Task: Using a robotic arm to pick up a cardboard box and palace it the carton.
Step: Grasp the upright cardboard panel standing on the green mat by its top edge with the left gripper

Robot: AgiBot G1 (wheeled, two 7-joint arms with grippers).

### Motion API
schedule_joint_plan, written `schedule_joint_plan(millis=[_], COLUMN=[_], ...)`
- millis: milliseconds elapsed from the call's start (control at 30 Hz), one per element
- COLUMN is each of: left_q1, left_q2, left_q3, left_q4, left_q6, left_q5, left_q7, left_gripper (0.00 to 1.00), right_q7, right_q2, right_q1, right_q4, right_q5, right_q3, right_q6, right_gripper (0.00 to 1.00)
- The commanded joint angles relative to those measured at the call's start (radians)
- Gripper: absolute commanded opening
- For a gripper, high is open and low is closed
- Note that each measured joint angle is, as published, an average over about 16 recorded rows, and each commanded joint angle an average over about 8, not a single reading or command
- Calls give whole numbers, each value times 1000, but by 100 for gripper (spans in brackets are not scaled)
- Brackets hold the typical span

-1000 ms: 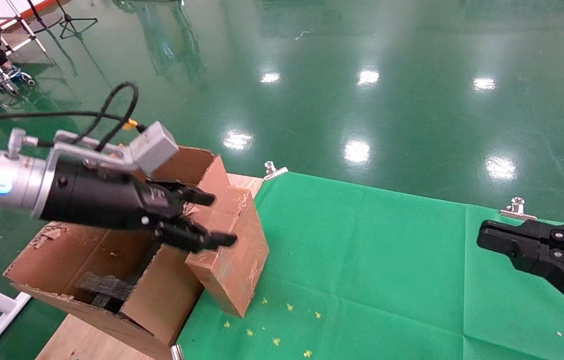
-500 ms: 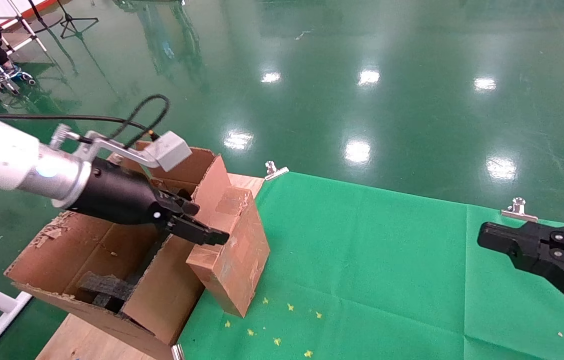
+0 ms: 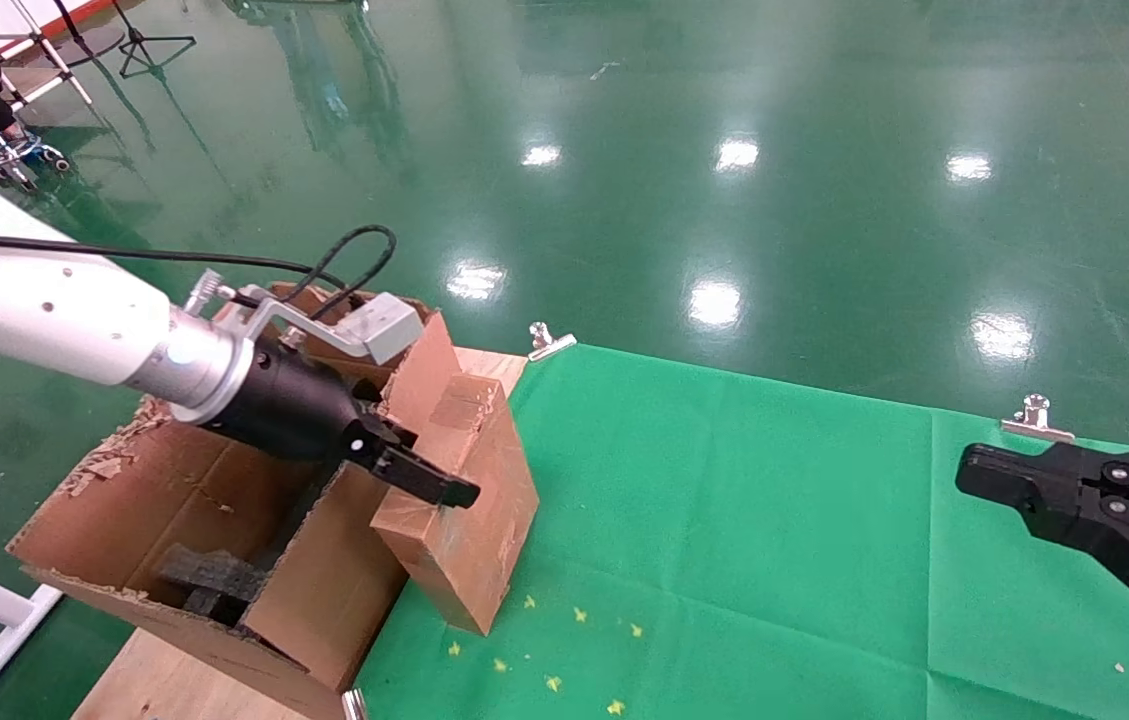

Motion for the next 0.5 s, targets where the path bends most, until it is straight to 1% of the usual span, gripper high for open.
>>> schedule_joint_plan(millis=[33,67,100,133,300,333,367,400,500], left_q1=[-3,-4,-6,-8,-12,-13,-13,-13,-12], left_q2=[12,17,22,27,38,38,37,37,34], left_q3=[8,11,15,19,28,28,28,27,26], left_q4=[8,10,13,15,22,22,22,21,20], left_q6=[-1,-1,0,1,3,3,3,3,3], left_q5=[7,11,15,18,26,26,26,25,24], left_q7=[-2,-4,-6,-7,-12,-12,-11,-11,-10], left_gripper=[100,99,92,81,18,7,2,0,0], right_q7=[0,0,0,0,0,0,0,0,0], right_q2=[0,0,0,0,0,0,0,0,0], right_q1=[0,0,0,0,0,0,0,0,0], right_q4=[0,0,0,0,0,0,0,0,0], right_q5=[0,0,0,0,0,0,0,0,0], right_q3=[0,0,0,0,0,0,0,0,0], right_q6=[0,0,0,0,0,0,0,0,0], right_gripper=[80,93,100,100,100,100,100,100,100])
